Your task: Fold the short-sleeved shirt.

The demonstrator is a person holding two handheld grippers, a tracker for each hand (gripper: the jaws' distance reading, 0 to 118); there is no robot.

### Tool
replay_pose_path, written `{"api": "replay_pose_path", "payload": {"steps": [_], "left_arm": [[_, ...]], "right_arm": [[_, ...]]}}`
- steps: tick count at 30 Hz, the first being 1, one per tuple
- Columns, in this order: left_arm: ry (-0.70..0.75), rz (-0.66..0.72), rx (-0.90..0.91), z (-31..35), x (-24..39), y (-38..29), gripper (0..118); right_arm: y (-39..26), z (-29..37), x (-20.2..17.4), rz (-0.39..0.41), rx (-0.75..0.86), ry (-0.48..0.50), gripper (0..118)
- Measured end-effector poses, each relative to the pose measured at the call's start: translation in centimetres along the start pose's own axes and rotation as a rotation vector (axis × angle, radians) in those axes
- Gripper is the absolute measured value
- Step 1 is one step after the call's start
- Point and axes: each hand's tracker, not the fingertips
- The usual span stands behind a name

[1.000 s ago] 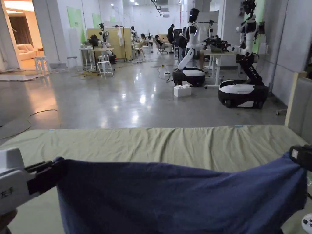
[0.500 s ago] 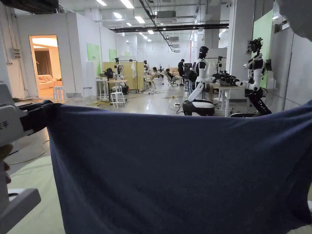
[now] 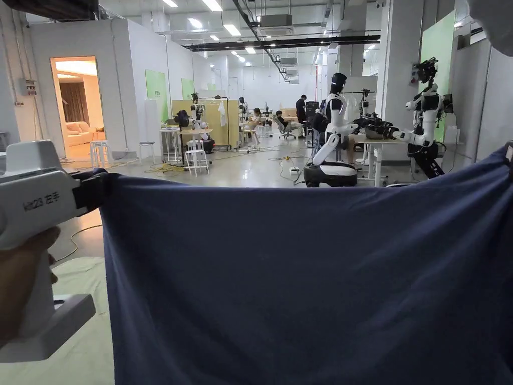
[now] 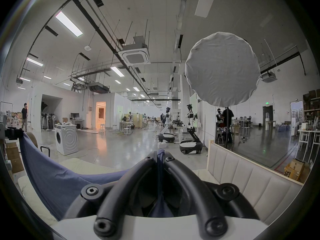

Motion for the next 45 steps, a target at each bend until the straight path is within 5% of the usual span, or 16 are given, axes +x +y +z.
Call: {"api": "replay_pose_path", "payload": {"steps": [1, 2, 9, 11, 14, 26, 31, 37, 40, 41, 45], "left_arm": [[0.005, 0.000, -0.008, -0.9, 0.1, 0.1, 6], [0.009, -0.002, -0.015, -1.7, 0.2, 0.1, 6], [0.030, -0.018, -0.030, -7.0, 0.6, 0.3, 6], [0.033, -0.026, -0.017, -8.3, 0.6, 0.3, 6], [0.048, 0.005, -0.021, -10.4, 0.2, 0.4, 6], [0.107, -0.064, -0.080, -17.9, 0.9, -1.2, 6], [0.129, -0.129, -0.156, -20.0, 1.0, -5.3, 6], [0.100, -0.027, -0.294, -18.9, -0.3, -14.9, 6], [0.078, 0.016, -0.303, -15.2, -1.1, -19.5, 6], [0.044, 0.044, -0.314, -13.6, -1.6, -21.1, 5], [0.034, 0.037, -0.292, -6.8, -3.8, -25.7, 5]], "right_arm": [[0.0, 0.1, 0.0, 0.008, 0.000, -0.008, 5], [2.3, -0.3, -1.3, 0.221, 0.227, -0.084, 5], [4.1, -8.7, -1.9, 0.157, 0.185, -0.105, 5], [4.9, -9.7, -2.9, 0.182, 0.210, -0.024, 5], [6.0, -10.6, -4.0, 0.212, 0.263, -0.107, 5], [5.6, -17.5, -5.2, 0.219, 0.231, -0.153, 5], [2.0, -19.4, -4.5, 0.220, 0.157, -0.158, 5], [-7.6, -20.2, -2.3, 0.194, -0.048, -0.100, 5], [-13.0, -16.9, -0.9, 0.173, -0.041, -0.094, 5], [-15.2, -15.7, -0.1, 0.097, -0.142, -0.083, 5], [-21.3, -8.2, 1.6, 0.132, -0.129, -0.087, 5]]}}
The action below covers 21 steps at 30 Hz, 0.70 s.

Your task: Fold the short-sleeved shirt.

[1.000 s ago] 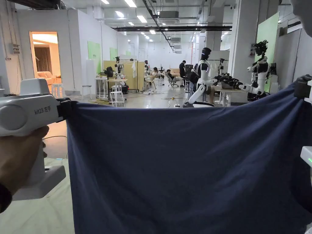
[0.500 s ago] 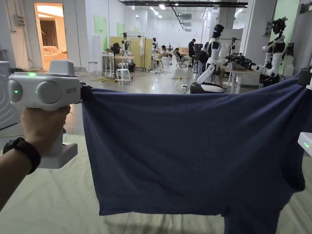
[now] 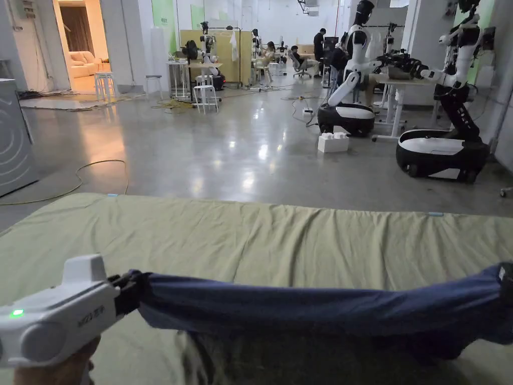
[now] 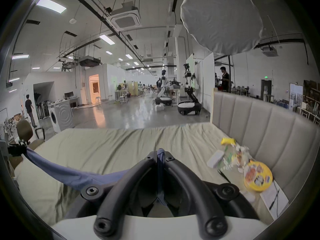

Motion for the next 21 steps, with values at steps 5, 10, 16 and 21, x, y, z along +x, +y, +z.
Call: {"api": "replay_pose_path", "payload": {"steps": [5, 10, 16, 21], "left_arm": [[-0.054, 0.082, -0.030, 7.7, -1.6, -8.4, 5], [-0.063, 0.094, -0.089, 14.1, -1.6, -14.6, 5], [-0.039, 0.148, -0.147, 16.6, -2.6, -18.6, 5], [-0.013, 0.085, -0.233, 15.0, -3.3, -21.4, 6]], "right_arm": [[-9.1, 8.5, 1.8, -0.076, -0.112, 0.105, 5], [-16.3, 15.6, 2.1, -0.114, -0.220, 0.088, 5], [-21.2, 18.0, 3.3, -0.263, -0.307, 0.019, 5], [-23.1, 17.2, 3.7, -0.252, -0.350, 0.019, 6]]}}
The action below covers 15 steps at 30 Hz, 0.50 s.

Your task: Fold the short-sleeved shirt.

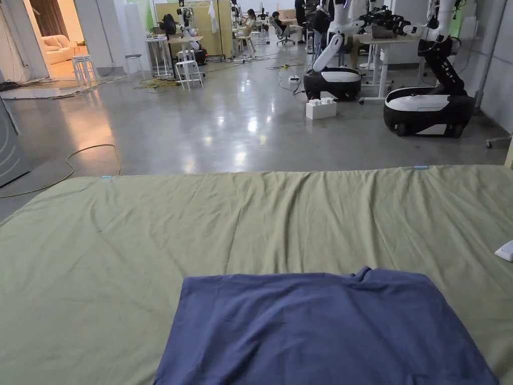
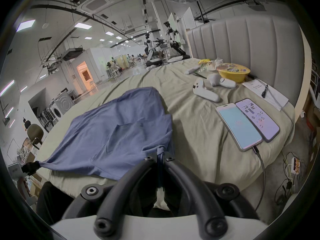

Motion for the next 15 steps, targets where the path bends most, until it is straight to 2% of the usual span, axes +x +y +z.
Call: {"api": "replay_pose_path", "payload": {"steps": [1, 2, 3, 4, 5, 6, 8, 10, 12, 15], "left_arm": [[0.001, 0.003, -0.012, -0.4, -0.2, -0.4, 9], [0.013, 0.009, -0.024, -0.7, -0.4, -0.8, 19], [0.021, 0.022, -0.034, -0.9, -0.8, -1.0, 41], [0.027, 0.036, -0.042, -1.0, -1.2, -1.2, 60], [0.035, 0.041, -0.037, -0.9, -1.6, -1.3, 75], [0.053, 0.048, -0.032, -0.7, -1.9, -1.3, 81], [0.056, 0.074, -0.024, 0.6, -2.6, -0.7, 81], [0.061, 0.069, 0.029, 3.1, -2.0, 1.0, 81], [0.055, -0.010, 0.123, 5.9, -0.6, 2.9, 81], [0.080, -0.146, 0.270, 9.8, 2.9, 6.0, 84]], "right_arm": [[-0.2, -0.3, 0.1, 0.008, -0.019, -0.002, 11], [-0.4, -0.6, 0.2, 0.023, -0.024, -0.020, 25], [-0.5, -0.7, 0.3, 0.034, -0.034, -0.034, 59], [-1.3, -1.4, 1.9, 0.034, -0.049, -0.041, 77], [-1.2, -1.3, 2.3, 0.028, -0.054, -0.048, 80], [-1.2, -0.8, 2.7, 0.022, -0.045, -0.051, 79], [-0.8, 0.6, 2.9, 0.011, -0.007, -0.068, 79], [0.4, 2.6, 2.9, 0.034, 0.027, -0.068, 79], [2.0, 5.1, 1.5, 0.089, 0.109, -0.061, 79], [4.3, 8.7, -0.7, 0.128, 0.251, -0.043, 80]]}}
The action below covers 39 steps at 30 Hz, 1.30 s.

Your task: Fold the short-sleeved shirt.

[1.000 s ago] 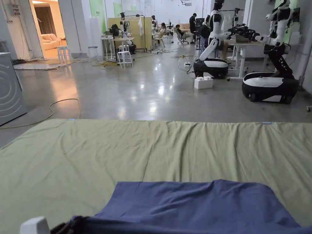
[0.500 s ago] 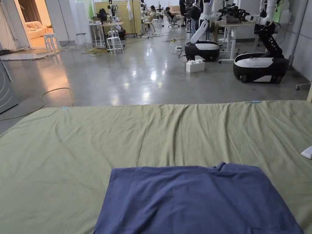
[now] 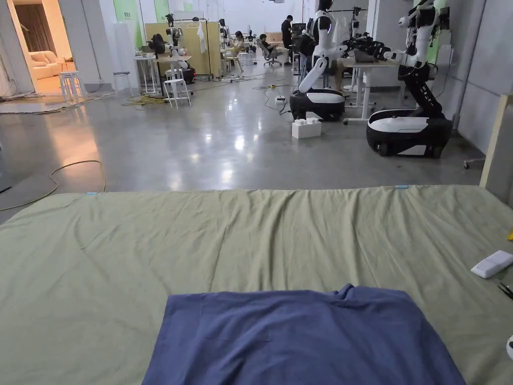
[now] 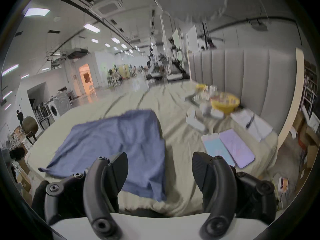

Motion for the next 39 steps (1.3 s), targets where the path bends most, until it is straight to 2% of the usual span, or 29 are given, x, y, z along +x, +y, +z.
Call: {"api": "replay_pose_path", "payload": {"steps": [2, 3, 5, 8, 10, 11, 12, 13, 16, 17, 19, 21, 28, 30, 32, 33, 34, 35, 36, 37, 39], "left_arm": [[0.033, -0.035, 0.086, 1.8, 2.1, 2.7, 84], [0.020, 0.030, 0.035, 2.2, 3.0, 3.3, 84], [0.018, 0.015, 0.092, 3.5, 4.7, 4.9, 84], [0.009, -0.033, 0.185, 4.9, 6.6, 6.1, 78], [-0.004, -0.063, 0.215, 5.5, 7.4, 6.7, 49], [-0.009, -0.070, 0.224, 5.8, 7.8, 6.8, 30], [0.004, -0.092, 0.229, 5.9, 8.2, 6.9, 10], [0.011, -0.120, 0.231, 6.0, 8.7, 6.8, 8], [-0.039, -0.128, 0.218, 6.1, 8.7, 6.6, 3], [-0.046, -0.123, 0.215, 6.2, 8.9, 6.5, 3], [-0.056, -0.119, 0.206, 6.2, 8.7, 6.4, 0], [-0.052, -0.125, 0.208, 6.1, 8.9, 6.2, 0], [-0.085, -0.102, 0.190, 5.5, 8.5, 6.2, 0], [-0.108, -0.052, 0.117, 4.6, 7.7, 5.9, 0], [-0.063, -0.011, 0.068, 3.7, 6.7, 5.0, 0], [-0.069, -0.003, 0.020, 2.9, 5.8, 4.1, 8], [-0.075, -0.002, 0.003, 2.3, 5.2, 3.5, 24], [-0.087, 0.001, -0.028, 1.3, 4.3, 2.4, 48], [-0.095, 0.005, -0.064, 0.0, 3.5, 1.0, 78], [-0.100, 0.018, -0.088, -1.0, 2.7, -0.3, 85], [-0.108, 0.053, -0.188, -3.3, 1.0, -3.4, 85]], "right_arm": [[1.1, 1.4, -1.5, 0.005, 0.093, 0.004, 80], [1.8, 2.1, -2.2, 0.005, 0.133, -0.004, 80], [3.3, 3.2, -4.6, 0.011, 0.210, -0.008, 80], [4.3, 4.0, -6.3, 0.028, 0.235, 0.034, 79], [4.6, 4.2, -7.7, 0.076, 0.240, 0.043, 71], [4.6, 4.3, -8.2, 0.102, 0.241, 0.060, 58], [4.7, 4.4, -8.5, 0.120, 0.237, 0.075, 34], [4.6, 4.5, -9.1, 0.127, 0.241, 0.074, 15], [4.8, 4.9, -9.5, 0.159, 0.291, 0.089, 1], [4.4, 4.5, -9.4, 0.087, 0.212, 0.129, 0], [4.6, 4.8, -9.7, 0.146, 0.279, 0.099, 0], [4.6, 4.6, -9.7, 0.124, 0.232, 0.098, 0], [4.5, 4.3, -9.7, 0.132, 0.235, 0.103, 0], [4.2, 4.1, -9.7, 0.114, 0.201, 0.110, 0], [3.7, 4.0, -9.6, 0.121, 0.179, 0.118, 0], [3.3, 3.9, -9.4, 0.125, 0.166, 0.122, 0], [3.0, 3.9, -9.3, 0.126, 0.155, 0.123, 0], [2.6, 3.7, -9.1, 0.122, 0.134, 0.124, 0], [2.3, 3.5, -8.9, 0.114, 0.115, 0.126, 0], [2.1, 3.4, -8.9, 0.107, 0.103, 0.127, 0], [1.7, 3.2, -8.7, 0.089, 0.074, 0.129, 0]]}}
